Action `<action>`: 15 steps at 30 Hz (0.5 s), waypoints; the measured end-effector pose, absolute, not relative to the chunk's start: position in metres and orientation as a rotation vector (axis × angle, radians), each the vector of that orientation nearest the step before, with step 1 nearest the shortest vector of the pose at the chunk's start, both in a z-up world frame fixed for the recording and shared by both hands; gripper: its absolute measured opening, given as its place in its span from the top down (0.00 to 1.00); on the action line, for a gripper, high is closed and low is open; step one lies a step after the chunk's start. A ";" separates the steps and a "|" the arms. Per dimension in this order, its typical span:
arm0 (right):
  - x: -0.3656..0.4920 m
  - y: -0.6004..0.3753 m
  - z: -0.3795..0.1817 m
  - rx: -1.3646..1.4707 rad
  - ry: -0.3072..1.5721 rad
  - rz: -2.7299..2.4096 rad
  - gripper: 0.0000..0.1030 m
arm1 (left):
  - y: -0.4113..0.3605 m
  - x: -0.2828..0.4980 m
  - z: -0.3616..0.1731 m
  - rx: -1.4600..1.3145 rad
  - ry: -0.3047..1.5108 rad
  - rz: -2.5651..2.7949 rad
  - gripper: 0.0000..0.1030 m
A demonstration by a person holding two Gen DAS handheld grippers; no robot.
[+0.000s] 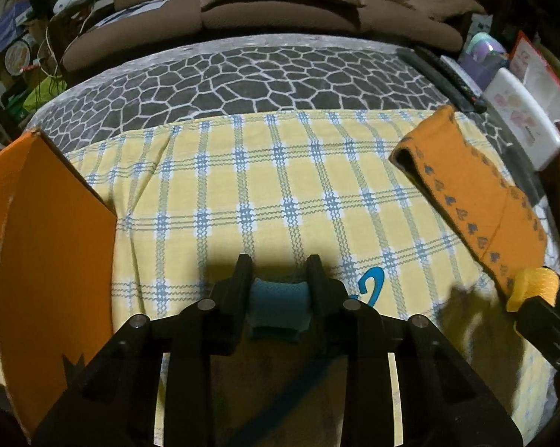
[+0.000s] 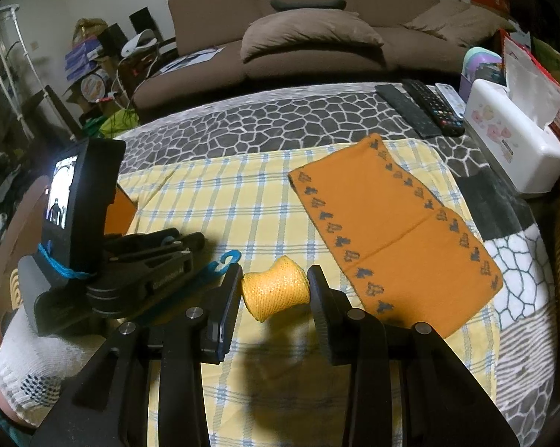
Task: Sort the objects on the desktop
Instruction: 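Close the left gripper on the blue spool and lift it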
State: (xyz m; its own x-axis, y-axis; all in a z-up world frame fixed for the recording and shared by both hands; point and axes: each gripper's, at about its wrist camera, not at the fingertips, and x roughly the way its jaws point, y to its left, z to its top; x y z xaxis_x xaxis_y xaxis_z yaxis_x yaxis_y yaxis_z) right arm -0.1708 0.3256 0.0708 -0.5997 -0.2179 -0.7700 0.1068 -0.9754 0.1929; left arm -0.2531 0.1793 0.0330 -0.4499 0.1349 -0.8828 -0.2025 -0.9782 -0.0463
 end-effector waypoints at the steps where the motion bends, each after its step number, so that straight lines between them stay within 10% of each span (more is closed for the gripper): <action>1: -0.170 0.325 0.072 1.300 -0.187 -2.651 0.65 | 0.178 -0.252 0.036 -1.519 0.092 2.515 0.74; 15: -0.161 0.305 0.099 1.262 -0.191 -2.642 0.65 | 0.148 -0.232 0.094 -1.436 0.010 2.501 0.74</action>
